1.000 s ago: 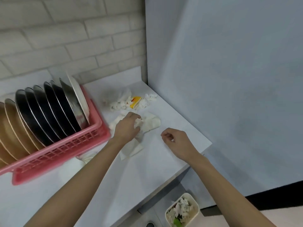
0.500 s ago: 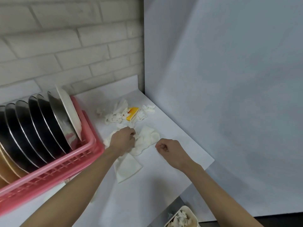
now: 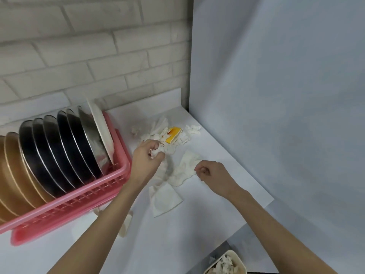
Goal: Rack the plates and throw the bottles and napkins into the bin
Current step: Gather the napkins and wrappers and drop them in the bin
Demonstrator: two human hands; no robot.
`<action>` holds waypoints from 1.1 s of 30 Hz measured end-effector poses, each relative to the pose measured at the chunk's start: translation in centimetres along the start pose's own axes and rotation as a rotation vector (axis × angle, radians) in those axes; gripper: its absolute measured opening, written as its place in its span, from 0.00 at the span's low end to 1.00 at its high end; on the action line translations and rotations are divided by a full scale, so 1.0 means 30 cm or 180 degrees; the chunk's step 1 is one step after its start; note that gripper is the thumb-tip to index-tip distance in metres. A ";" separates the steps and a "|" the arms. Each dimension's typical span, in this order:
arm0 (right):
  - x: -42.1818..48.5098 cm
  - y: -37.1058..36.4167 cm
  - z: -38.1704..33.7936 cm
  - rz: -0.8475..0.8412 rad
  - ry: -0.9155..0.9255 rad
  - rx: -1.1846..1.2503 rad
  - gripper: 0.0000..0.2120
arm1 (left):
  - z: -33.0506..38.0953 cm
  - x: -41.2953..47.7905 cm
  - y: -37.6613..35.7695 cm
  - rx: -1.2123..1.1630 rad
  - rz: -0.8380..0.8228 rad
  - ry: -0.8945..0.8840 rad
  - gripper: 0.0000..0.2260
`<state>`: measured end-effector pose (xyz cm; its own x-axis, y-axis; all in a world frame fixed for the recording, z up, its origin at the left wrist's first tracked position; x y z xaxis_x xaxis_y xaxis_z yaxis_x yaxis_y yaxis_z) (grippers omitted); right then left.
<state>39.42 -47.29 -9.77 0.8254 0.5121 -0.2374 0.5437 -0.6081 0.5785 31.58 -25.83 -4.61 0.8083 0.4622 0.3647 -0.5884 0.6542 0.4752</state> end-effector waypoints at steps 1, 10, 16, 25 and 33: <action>0.010 -0.014 -0.011 -0.0011 0.0047 -0.0046 0.06 | -0.003 -0.020 0.017 -0.0129 0.0059 0.0064 0.04; 0.117 -0.241 -0.126 -0.0165 0.0849 -0.2223 0.21 | -0.101 -0.192 0.052 -0.0744 0.0216 0.0575 0.04; 0.139 -0.323 -0.120 -0.0196 0.1219 -0.3100 0.12 | -0.094 -0.251 0.056 -0.1069 0.0180 0.0674 0.09; 0.062 -0.175 -0.160 0.0233 0.1383 -0.1552 0.11 | -0.054 -0.344 0.004 -0.0167 -0.0719 0.0193 0.19; -0.041 -0.146 0.009 -0.0052 0.0420 -0.1113 0.15 | -0.120 -0.576 -0.150 0.0090 -0.1721 -0.0087 0.25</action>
<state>36.06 -45.42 -12.20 0.7780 0.6077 -0.1595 0.4531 -0.3668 0.8125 20.32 -34.61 -15.93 0.9954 0.0480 0.0827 -0.0892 0.7778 0.6222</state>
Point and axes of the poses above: each hand's wrist, its own x-axis towards the middle knuckle, its own y-axis out of the back of the hand, z = x × y, the point moved 9 cm from there along x, towards the middle knuckle, and after that the axes turned 8 degrees about -y, right-handed, at the moved point
